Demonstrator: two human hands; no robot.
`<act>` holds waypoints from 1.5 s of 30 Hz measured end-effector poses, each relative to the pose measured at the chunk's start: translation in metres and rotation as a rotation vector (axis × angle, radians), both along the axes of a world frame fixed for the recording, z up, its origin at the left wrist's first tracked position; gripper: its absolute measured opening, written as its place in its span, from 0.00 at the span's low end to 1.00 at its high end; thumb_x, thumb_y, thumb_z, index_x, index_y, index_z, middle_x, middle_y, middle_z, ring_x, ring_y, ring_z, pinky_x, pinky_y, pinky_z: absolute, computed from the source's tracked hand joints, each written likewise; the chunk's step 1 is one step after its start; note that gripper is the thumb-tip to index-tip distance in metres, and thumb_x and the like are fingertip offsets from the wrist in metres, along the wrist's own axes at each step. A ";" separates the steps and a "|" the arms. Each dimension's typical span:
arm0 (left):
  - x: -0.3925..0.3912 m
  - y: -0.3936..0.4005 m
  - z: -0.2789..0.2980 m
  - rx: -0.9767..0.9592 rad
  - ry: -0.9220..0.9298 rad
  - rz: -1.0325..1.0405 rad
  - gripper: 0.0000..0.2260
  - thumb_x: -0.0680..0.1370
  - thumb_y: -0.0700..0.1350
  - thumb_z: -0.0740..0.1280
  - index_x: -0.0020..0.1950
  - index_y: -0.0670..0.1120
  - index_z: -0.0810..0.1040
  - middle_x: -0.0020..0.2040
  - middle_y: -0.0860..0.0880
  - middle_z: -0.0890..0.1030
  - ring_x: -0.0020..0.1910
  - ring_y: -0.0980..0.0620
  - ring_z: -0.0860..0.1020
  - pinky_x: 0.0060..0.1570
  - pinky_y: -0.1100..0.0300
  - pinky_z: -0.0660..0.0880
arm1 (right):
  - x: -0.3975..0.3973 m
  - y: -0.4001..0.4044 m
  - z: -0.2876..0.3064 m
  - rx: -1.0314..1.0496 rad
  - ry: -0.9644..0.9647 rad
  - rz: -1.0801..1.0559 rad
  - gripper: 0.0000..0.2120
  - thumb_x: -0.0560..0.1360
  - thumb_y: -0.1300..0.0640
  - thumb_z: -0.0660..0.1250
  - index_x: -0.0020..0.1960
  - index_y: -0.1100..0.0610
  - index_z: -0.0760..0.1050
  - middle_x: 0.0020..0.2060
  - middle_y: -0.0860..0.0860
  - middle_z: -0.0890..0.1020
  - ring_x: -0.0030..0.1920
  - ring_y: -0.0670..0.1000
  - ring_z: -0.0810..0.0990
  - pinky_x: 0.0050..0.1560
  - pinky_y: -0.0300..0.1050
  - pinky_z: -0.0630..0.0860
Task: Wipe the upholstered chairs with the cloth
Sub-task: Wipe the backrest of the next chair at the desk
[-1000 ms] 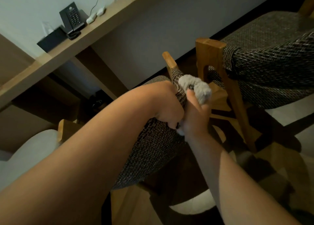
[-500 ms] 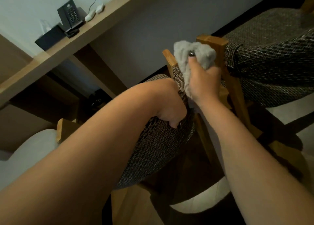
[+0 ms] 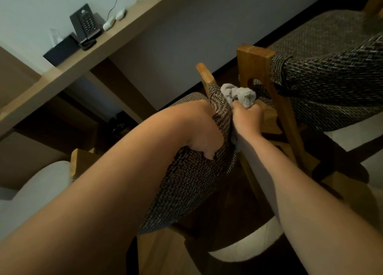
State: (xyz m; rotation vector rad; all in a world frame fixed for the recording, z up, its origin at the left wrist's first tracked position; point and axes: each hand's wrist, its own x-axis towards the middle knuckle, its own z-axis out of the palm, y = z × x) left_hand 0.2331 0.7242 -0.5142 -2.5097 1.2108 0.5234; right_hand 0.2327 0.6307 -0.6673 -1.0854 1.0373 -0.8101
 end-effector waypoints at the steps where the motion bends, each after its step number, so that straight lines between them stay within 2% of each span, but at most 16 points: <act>1: -0.002 -0.001 0.001 0.040 -0.011 0.004 0.26 0.73 0.46 0.71 0.70 0.47 0.70 0.51 0.51 0.76 0.49 0.52 0.75 0.46 0.60 0.71 | -0.002 0.006 0.000 0.010 -0.019 -0.025 0.08 0.75 0.59 0.65 0.51 0.62 0.77 0.47 0.56 0.81 0.47 0.55 0.80 0.42 0.38 0.75; 3: -0.005 -0.003 0.004 0.126 -0.033 0.024 0.34 0.72 0.49 0.73 0.75 0.47 0.63 0.63 0.48 0.73 0.59 0.49 0.74 0.54 0.59 0.71 | -0.011 0.022 0.006 0.058 -0.057 -0.073 0.14 0.75 0.58 0.65 0.57 0.63 0.75 0.53 0.58 0.81 0.53 0.56 0.80 0.55 0.50 0.77; 6: -0.008 -0.002 0.008 0.082 -0.012 0.070 0.34 0.70 0.47 0.75 0.74 0.48 0.66 0.63 0.47 0.74 0.58 0.48 0.74 0.53 0.58 0.73 | -0.027 0.048 0.014 -0.021 -0.075 -0.089 0.17 0.73 0.53 0.66 0.58 0.62 0.74 0.54 0.59 0.79 0.54 0.56 0.79 0.57 0.55 0.76; 8: -0.008 0.003 0.010 -0.026 -0.008 0.079 0.28 0.70 0.47 0.75 0.69 0.47 0.73 0.60 0.47 0.76 0.54 0.49 0.74 0.51 0.58 0.73 | -0.038 0.062 0.018 -0.071 -0.139 -0.073 0.18 0.74 0.55 0.67 0.61 0.62 0.71 0.58 0.58 0.76 0.57 0.54 0.77 0.60 0.46 0.74; 10: -0.007 0.010 0.013 -0.160 0.024 0.088 0.19 0.71 0.48 0.73 0.60 0.47 0.79 0.56 0.47 0.77 0.49 0.51 0.73 0.50 0.58 0.73 | -0.051 0.074 0.021 -0.040 -0.213 -0.046 0.13 0.75 0.61 0.67 0.57 0.55 0.68 0.53 0.53 0.75 0.53 0.49 0.75 0.49 0.24 0.70; 11: -0.007 0.016 0.016 -0.206 0.050 0.086 0.16 0.72 0.50 0.71 0.58 0.48 0.79 0.55 0.48 0.77 0.49 0.51 0.73 0.51 0.58 0.72 | -0.056 0.078 0.019 -0.014 -0.229 -0.028 0.13 0.75 0.61 0.67 0.53 0.50 0.67 0.50 0.52 0.74 0.49 0.47 0.75 0.42 0.21 0.68; 13: -0.007 0.036 0.023 -0.216 0.089 0.064 0.19 0.76 0.55 0.66 0.66 0.54 0.75 0.61 0.50 0.76 0.57 0.52 0.74 0.54 0.61 0.69 | -0.061 0.085 0.014 -0.028 -0.217 0.007 0.13 0.74 0.59 0.68 0.51 0.48 0.65 0.52 0.54 0.74 0.47 0.46 0.76 0.41 0.25 0.70; 15: -0.008 0.064 0.028 -0.229 0.112 0.062 0.22 0.78 0.61 0.60 0.71 0.59 0.68 0.64 0.53 0.75 0.60 0.53 0.74 0.59 0.60 0.69 | -0.059 0.083 0.014 -0.034 -0.188 0.040 0.17 0.75 0.57 0.67 0.61 0.55 0.65 0.56 0.54 0.73 0.52 0.48 0.76 0.47 0.30 0.71; 18: -0.016 0.096 0.034 -0.305 0.043 -0.046 0.25 0.75 0.66 0.53 0.70 0.59 0.68 0.52 0.55 0.80 0.47 0.58 0.79 0.51 0.55 0.78 | -0.044 0.062 0.014 0.033 -0.196 0.090 0.21 0.76 0.52 0.66 0.66 0.58 0.66 0.58 0.52 0.75 0.54 0.47 0.74 0.42 0.22 0.68; 23: -0.017 0.094 0.025 -0.371 -0.220 -0.221 0.23 0.77 0.63 0.50 0.62 0.52 0.73 0.41 0.53 0.80 0.37 0.55 0.77 0.40 0.52 0.77 | -0.029 0.038 0.014 0.112 -0.161 0.060 0.15 0.75 0.51 0.66 0.59 0.57 0.74 0.56 0.52 0.80 0.56 0.50 0.78 0.60 0.47 0.75; 27: -0.015 0.096 0.023 -0.413 -0.193 -0.214 0.20 0.78 0.61 0.53 0.60 0.52 0.74 0.40 0.53 0.80 0.36 0.56 0.77 0.38 0.54 0.76 | -0.045 0.081 0.025 -0.019 -0.304 -0.041 0.12 0.75 0.57 0.67 0.56 0.50 0.69 0.52 0.46 0.77 0.49 0.37 0.76 0.47 0.26 0.73; 32: -0.014 0.096 0.020 -0.475 -0.168 -0.191 0.20 0.77 0.62 0.54 0.60 0.53 0.75 0.38 0.56 0.79 0.35 0.59 0.76 0.36 0.57 0.76 | -0.045 0.097 0.024 -0.240 -0.410 -0.071 0.14 0.76 0.60 0.64 0.60 0.55 0.67 0.54 0.47 0.75 0.55 0.39 0.76 0.53 0.29 0.71; 36: -0.012 0.096 0.020 -0.496 -0.175 -0.192 0.23 0.76 0.63 0.53 0.62 0.53 0.75 0.39 0.56 0.79 0.35 0.59 0.76 0.36 0.58 0.75 | -0.024 0.046 0.005 -0.081 -0.216 -0.065 0.07 0.77 0.60 0.64 0.55 0.57 0.72 0.48 0.50 0.77 0.52 0.47 0.79 0.50 0.34 0.70; 39: -0.011 0.096 0.020 -0.504 -0.170 -0.198 0.24 0.76 0.63 0.53 0.64 0.53 0.74 0.38 0.55 0.79 0.35 0.59 0.77 0.38 0.56 0.77 | -0.015 0.035 -0.006 0.072 -0.137 -0.035 0.18 0.76 0.55 0.65 0.62 0.64 0.73 0.56 0.56 0.80 0.58 0.54 0.79 0.57 0.44 0.74; 41: -0.010 0.096 0.019 -0.509 -0.160 -0.188 0.23 0.76 0.63 0.53 0.63 0.53 0.74 0.38 0.54 0.80 0.35 0.58 0.77 0.37 0.55 0.77 | -0.021 0.054 0.003 -0.054 -0.181 -0.115 0.23 0.73 0.51 0.66 0.63 0.63 0.71 0.57 0.57 0.79 0.58 0.53 0.78 0.59 0.45 0.75; 45: -0.007 0.097 0.018 -0.545 -0.160 -0.170 0.23 0.75 0.64 0.55 0.62 0.54 0.75 0.40 0.54 0.81 0.37 0.57 0.78 0.39 0.54 0.78 | -0.040 0.112 0.021 -0.273 -0.377 -0.166 0.17 0.75 0.53 0.64 0.63 0.48 0.68 0.60 0.53 0.75 0.62 0.48 0.75 0.62 0.44 0.73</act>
